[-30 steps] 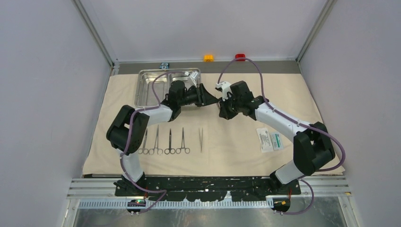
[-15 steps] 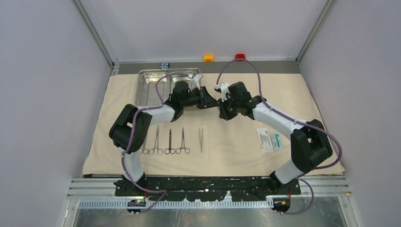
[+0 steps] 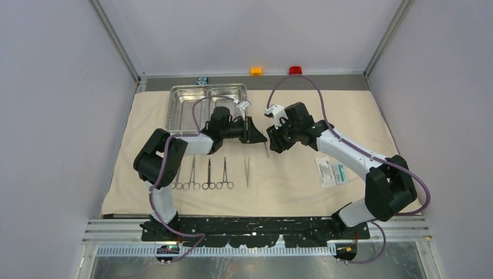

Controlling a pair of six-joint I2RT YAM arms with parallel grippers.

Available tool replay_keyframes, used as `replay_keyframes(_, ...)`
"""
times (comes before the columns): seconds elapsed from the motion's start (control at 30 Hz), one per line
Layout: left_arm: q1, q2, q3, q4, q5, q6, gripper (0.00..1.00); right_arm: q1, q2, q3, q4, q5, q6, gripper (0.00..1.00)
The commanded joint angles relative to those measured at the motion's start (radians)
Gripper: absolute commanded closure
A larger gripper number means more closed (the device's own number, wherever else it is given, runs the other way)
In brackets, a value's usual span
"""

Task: Open and lay out the surgical kit
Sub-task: Adjust the medical item.

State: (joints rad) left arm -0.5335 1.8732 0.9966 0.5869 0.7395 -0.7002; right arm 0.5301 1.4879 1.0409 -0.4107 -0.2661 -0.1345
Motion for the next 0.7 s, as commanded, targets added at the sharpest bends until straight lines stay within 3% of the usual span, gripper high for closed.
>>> replay_keyframes(0.0,0.009,-0.054,-0.085,0.089,0.153,0.049,0.95,-0.015,-0.089,-0.025,-0.038,-0.046,-0.080,0.52)
replay_keyframes(0.27,0.010,-0.040,-0.230,0.227,0.290,0.007,0.93,-0.096,-0.131,-0.031,-0.039,-0.110,-0.073,0.53)
replay_keyframes(0.67,0.018,0.061,-0.230,0.252,0.379,-0.032,0.91,-0.113,-0.093,-0.030,-0.051,-0.123,-0.079,0.53)
